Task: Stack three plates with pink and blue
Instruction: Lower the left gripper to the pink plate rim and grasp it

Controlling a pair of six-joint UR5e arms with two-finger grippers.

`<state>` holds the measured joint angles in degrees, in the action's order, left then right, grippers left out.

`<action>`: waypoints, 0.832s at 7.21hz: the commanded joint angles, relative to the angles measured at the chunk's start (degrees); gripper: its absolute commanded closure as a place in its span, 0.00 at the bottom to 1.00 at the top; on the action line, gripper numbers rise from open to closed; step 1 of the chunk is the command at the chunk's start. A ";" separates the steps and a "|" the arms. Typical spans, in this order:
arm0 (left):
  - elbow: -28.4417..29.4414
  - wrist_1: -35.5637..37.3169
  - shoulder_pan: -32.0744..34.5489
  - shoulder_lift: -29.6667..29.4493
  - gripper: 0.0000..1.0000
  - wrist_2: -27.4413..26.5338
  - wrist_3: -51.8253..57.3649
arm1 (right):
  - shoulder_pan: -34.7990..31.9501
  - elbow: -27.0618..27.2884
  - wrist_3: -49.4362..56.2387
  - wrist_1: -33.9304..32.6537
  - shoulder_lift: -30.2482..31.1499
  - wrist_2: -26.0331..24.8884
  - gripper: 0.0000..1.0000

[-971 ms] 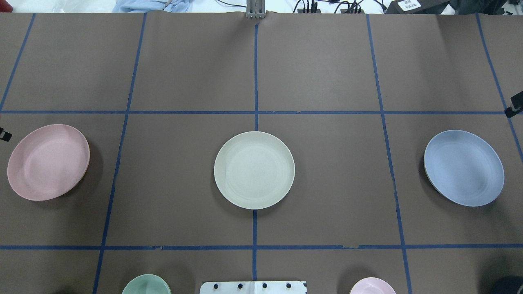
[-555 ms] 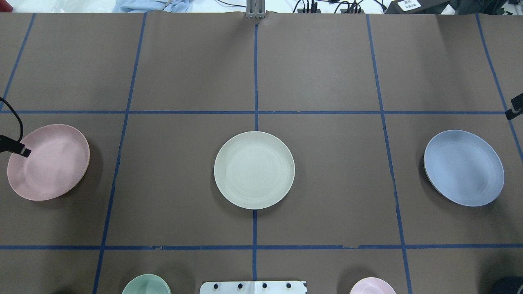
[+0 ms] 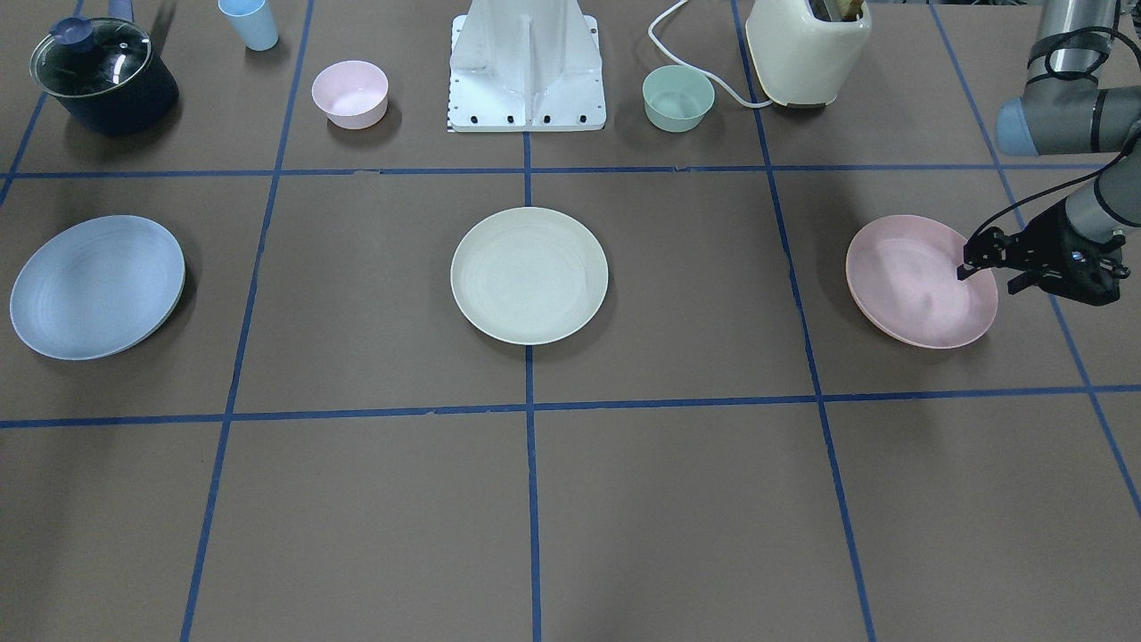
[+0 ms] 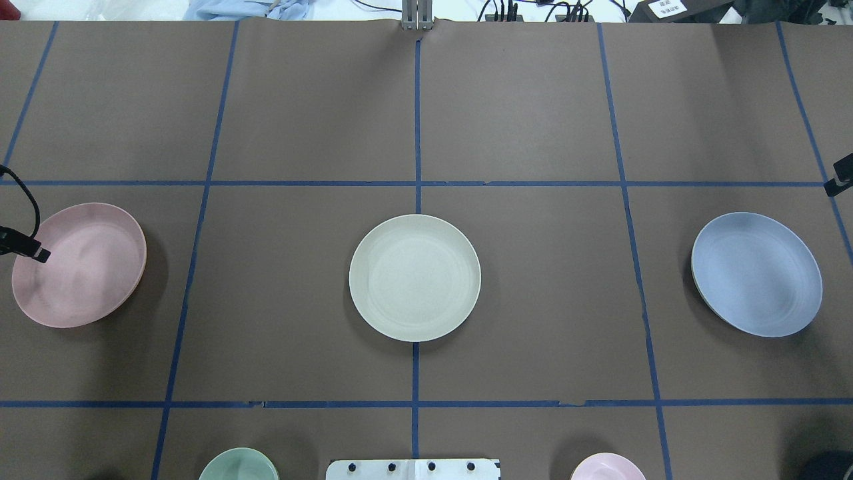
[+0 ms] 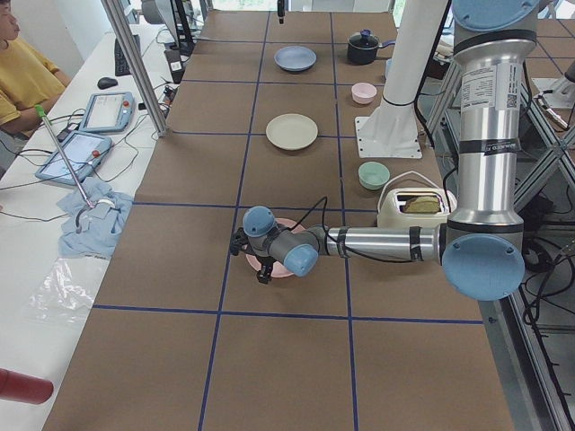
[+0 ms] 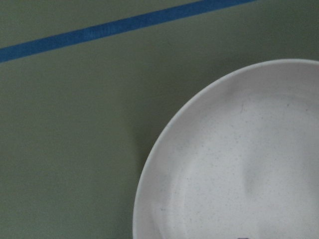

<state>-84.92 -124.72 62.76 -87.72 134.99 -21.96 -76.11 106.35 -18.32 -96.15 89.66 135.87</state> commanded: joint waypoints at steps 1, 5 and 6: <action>3.00 -3.94 0.00 -0.87 0.19 0.27 -0.10 | 0.17 0.00 0.04 0.00 -0.10 0.10 0.00; 4.77 -4.13 0.08 -0.96 1.00 0.71 -0.02 | 0.17 0.09 0.13 0.00 -0.19 0.18 0.00; 4.77 -4.13 0.08 -0.96 1.00 0.71 0.33 | 0.17 0.09 0.21 0.00 -0.19 0.27 0.00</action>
<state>-80.32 -128.87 62.85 -88.67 135.63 -21.87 -75.94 106.44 -18.17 -96.15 89.48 136.08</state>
